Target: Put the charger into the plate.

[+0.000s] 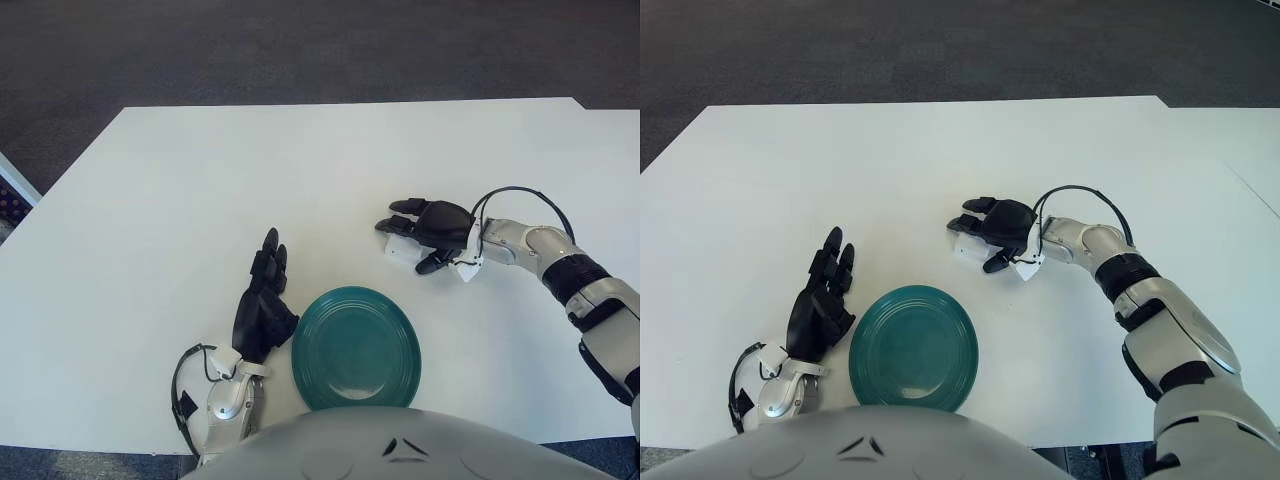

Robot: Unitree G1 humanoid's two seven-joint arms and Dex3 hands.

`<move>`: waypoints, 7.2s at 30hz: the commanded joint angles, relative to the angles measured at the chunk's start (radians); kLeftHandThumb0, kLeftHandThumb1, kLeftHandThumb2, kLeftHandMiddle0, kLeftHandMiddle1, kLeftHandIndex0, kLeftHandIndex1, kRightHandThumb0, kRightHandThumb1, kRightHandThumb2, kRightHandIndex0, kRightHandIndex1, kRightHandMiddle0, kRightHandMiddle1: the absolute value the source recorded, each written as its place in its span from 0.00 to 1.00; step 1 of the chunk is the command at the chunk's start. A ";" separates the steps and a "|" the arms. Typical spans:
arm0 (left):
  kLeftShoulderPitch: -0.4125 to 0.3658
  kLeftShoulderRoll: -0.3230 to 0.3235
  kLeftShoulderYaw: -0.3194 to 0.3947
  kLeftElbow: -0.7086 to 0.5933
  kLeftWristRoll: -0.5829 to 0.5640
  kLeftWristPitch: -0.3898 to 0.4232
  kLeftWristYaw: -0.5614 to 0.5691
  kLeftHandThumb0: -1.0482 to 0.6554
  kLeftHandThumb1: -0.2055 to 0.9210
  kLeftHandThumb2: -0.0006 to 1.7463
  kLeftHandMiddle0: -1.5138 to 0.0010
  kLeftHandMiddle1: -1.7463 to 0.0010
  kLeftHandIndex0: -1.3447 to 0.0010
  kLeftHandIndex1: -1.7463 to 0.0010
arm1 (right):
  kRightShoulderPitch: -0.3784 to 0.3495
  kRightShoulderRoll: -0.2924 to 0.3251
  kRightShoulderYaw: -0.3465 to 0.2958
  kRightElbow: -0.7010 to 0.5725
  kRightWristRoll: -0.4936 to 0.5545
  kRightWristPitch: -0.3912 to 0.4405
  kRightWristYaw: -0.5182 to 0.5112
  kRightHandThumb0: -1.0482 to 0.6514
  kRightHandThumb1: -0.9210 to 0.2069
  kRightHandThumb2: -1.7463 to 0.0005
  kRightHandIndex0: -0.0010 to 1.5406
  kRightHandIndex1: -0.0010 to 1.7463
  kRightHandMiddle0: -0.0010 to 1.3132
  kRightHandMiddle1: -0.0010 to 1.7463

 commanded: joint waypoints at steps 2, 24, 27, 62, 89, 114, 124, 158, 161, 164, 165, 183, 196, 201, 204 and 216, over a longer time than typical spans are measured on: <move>0.035 -0.006 -0.004 0.039 -0.005 0.015 0.012 0.00 1.00 0.76 1.00 1.00 0.99 0.99 | -0.003 -0.026 0.056 0.037 -0.066 -0.038 0.020 0.17 0.00 0.62 0.38 0.98 0.20 0.98; 0.021 -0.038 0.019 0.090 -0.093 -0.099 -0.026 0.00 1.00 0.75 0.96 0.99 0.93 0.95 | 0.020 -0.060 -0.025 -0.064 0.086 -0.090 0.184 0.12 0.00 0.51 0.70 1.00 0.73 1.00; 0.015 -0.035 0.020 0.095 -0.091 -0.110 -0.031 0.00 1.00 0.75 0.95 0.99 0.93 0.94 | 0.020 -0.055 -0.034 -0.059 0.099 -0.089 0.198 0.11 0.00 0.50 0.72 1.00 0.75 1.00; -0.011 -0.027 0.071 0.112 -0.199 -0.093 -0.104 0.00 1.00 0.73 0.98 1.00 1.00 0.88 | -0.057 -0.039 -0.186 -0.211 0.266 0.005 0.413 0.17 0.00 0.48 0.72 1.00 0.74 1.00; -0.004 -0.039 0.083 0.080 -0.197 -0.042 -0.078 0.00 1.00 0.71 1.00 1.00 1.00 0.92 | 0.088 0.015 -0.369 -0.546 0.405 0.092 0.449 0.20 0.00 0.49 0.73 1.00 0.76 1.00; 0.032 -0.052 0.043 0.025 -0.216 0.049 -0.028 0.00 1.00 0.71 0.96 0.99 1.00 0.83 | 0.359 0.064 -0.332 -0.944 0.645 0.238 0.742 0.20 0.00 0.43 0.73 1.00 0.64 1.00; 0.025 -0.058 0.033 0.042 -0.195 0.028 -0.012 0.00 1.00 0.67 0.99 1.00 1.00 0.83 | 0.408 0.126 -0.273 -0.951 0.579 0.163 0.716 0.24 0.00 0.44 0.69 1.00 0.63 1.00; 0.002 -0.032 0.014 0.105 -0.051 -0.057 0.044 0.00 1.00 0.72 1.00 1.00 1.00 0.90 | 0.490 0.149 -0.278 -0.846 0.383 -0.058 0.567 0.30 0.00 0.52 0.66 1.00 0.55 1.00; -0.001 -0.034 0.014 0.110 -0.060 -0.069 0.034 0.00 1.00 0.72 1.00 1.00 1.00 0.90 | 0.485 0.151 -0.262 -0.860 0.400 -0.028 0.603 0.29 0.00 0.52 0.64 1.00 0.47 1.00; -0.004 -0.034 0.013 0.113 -0.072 -0.078 0.021 0.00 1.00 0.71 1.00 1.00 1.00 0.91 | 0.488 0.157 -0.261 -0.862 0.403 -0.011 0.609 0.24 0.00 0.50 0.53 1.00 0.31 0.99; -0.004 -0.035 0.012 0.112 -0.084 -0.076 0.012 0.00 1.00 0.71 1.00 1.00 1.00 0.91 | 0.487 0.158 -0.260 -0.857 0.403 -0.013 0.607 0.22 0.00 0.50 0.48 1.00 0.24 0.99; 0.002 -0.053 0.021 0.103 -0.198 -0.063 -0.081 0.00 1.00 0.70 1.00 1.00 1.00 0.93 | 0.476 0.146 -0.304 -0.776 0.292 -0.181 0.444 0.07 0.00 0.49 0.13 0.81 0.00 0.77; -0.005 -0.054 0.034 0.107 -0.259 -0.031 -0.133 0.01 1.00 0.70 0.99 1.00 1.00 0.91 | 0.465 0.165 -0.309 -0.734 0.184 -0.212 0.307 0.11 0.00 0.52 0.15 0.74 0.00 0.75; -0.009 -0.058 0.043 0.105 -0.304 0.000 -0.157 0.01 1.00 0.70 0.99 1.00 1.00 0.91 | 0.462 0.172 -0.306 -0.720 0.178 -0.211 0.282 0.12 0.00 0.53 0.17 0.74 0.01 0.74; -0.011 -0.060 0.047 0.103 -0.333 0.020 -0.173 0.01 1.00 0.70 0.99 1.00 1.00 0.91 | 0.460 0.176 -0.305 -0.706 0.184 -0.212 0.270 0.12 0.00 0.53 0.18 0.75 0.01 0.75; -0.029 -0.039 0.056 0.134 -0.246 -0.014 -0.140 0.02 1.00 0.70 1.00 1.00 1.00 0.93 | 0.471 0.186 -0.305 -0.700 0.154 -0.156 0.251 0.13 0.00 0.53 0.17 0.69 0.01 0.71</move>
